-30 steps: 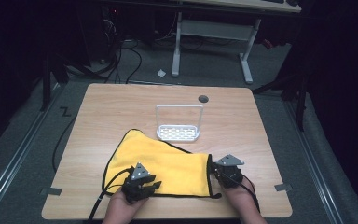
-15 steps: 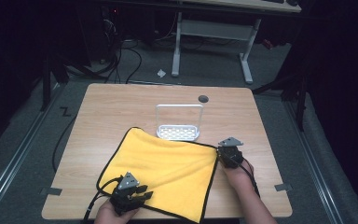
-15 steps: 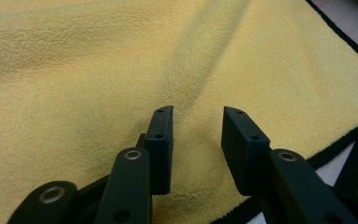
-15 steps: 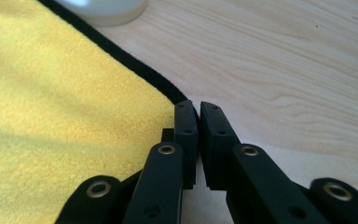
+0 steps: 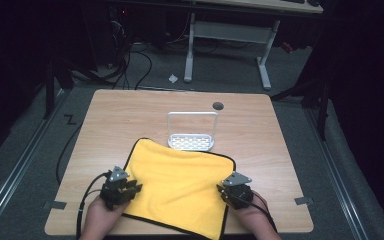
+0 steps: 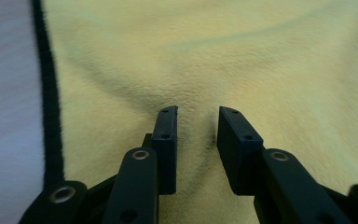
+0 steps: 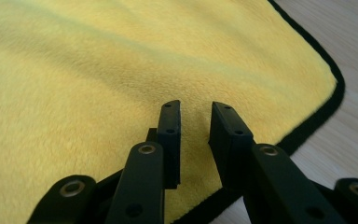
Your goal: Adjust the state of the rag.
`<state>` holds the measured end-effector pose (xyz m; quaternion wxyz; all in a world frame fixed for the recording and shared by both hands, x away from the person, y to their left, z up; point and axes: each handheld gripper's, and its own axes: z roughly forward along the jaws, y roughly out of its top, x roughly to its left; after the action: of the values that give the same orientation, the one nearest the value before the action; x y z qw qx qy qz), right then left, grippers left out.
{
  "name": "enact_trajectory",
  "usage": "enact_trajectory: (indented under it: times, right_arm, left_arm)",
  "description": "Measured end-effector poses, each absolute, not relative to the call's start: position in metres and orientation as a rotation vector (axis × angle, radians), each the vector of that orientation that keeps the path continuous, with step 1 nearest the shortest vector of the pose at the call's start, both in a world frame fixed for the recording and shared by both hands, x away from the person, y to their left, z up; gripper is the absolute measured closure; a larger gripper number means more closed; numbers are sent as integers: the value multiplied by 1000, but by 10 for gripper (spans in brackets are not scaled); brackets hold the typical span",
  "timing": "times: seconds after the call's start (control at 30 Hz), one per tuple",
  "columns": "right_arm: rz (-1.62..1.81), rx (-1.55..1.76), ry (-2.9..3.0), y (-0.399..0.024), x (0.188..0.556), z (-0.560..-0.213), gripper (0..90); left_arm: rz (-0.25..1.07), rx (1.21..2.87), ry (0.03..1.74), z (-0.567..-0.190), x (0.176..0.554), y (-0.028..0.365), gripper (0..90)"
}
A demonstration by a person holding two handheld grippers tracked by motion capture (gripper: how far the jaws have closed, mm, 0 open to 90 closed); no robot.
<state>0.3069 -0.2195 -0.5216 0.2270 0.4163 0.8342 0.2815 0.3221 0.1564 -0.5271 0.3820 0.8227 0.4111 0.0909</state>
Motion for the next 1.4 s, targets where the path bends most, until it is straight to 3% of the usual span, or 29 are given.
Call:
enact_trajectory:
  times: [0.17,0.3,0.47,0.67,0.93,1.07,1.4]
  right_arm:
    - [722,1268,2190,-259,313,-522,745]
    - [686,1332,2119,-276,323,-519,739]
    - [783,1271,2112,-261,329,-515,713]
    - [730,1307,2142,-267,335,-523,720]
    - [663,1394,2044,-302,336,-523,724]
    - [677,1413,2027,-307,342,-524,724]
    - [765,1351,2018,-299,325,-514,662]
  left_arm:
    - [103,2159,913,-525,301,129,696]
    - [211,2135,902,-518,315,126,646]
    - [310,2063,1014,-520,353,136,644]
    - [241,2099,984,-529,349,122,663]
    - [260,2113,907,-532,352,90,673]
    - [220,2112,914,-530,354,94,658]
    - [322,1999,1067,-523,400,122,547]
